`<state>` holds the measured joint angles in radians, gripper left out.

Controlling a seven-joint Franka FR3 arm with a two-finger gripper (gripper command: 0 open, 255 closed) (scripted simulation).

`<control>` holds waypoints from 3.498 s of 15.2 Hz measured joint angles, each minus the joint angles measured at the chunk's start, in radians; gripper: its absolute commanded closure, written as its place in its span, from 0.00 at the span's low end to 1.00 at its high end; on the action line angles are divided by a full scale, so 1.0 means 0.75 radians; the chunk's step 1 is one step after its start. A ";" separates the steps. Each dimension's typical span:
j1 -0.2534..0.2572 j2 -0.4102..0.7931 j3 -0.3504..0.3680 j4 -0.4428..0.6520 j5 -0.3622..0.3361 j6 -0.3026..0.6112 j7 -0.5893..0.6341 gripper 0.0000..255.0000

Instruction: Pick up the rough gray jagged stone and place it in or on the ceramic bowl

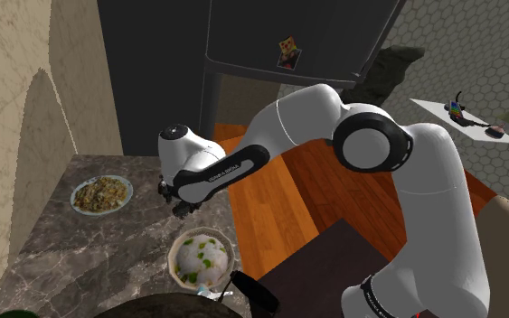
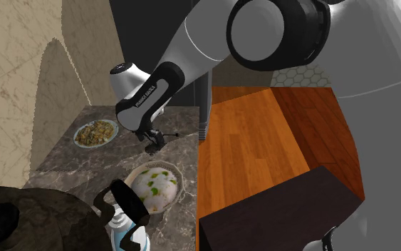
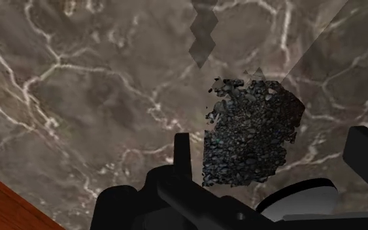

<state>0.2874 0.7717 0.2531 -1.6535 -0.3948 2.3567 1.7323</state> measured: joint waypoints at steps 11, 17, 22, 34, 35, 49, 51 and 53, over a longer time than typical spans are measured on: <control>0.008 0.060 -0.017 0.017 -0.016 0.043 0.011 1.00; 0.008 0.058 -0.016 0.020 -0.016 0.043 0.010 1.00; 0.006 0.052 -0.015 0.016 -0.014 0.038 0.009 1.00; -0.023 -0.094 0.026 -0.014 0.032 -0.078 -0.029 1.00; -0.024 -0.105 0.029 -0.014 0.036 -0.089 -0.031 1.00; -0.051 -0.265 0.073 -0.006 0.098 -0.252 -0.080 1.00; -0.053 -0.283 0.079 0.004 0.107 -0.279 -0.087 1.00; -0.056 -0.308 0.084 -0.020 0.112 -0.280 -0.083 1.00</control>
<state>0.2457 0.5405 0.3158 -1.6685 -0.3107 2.1465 1.6698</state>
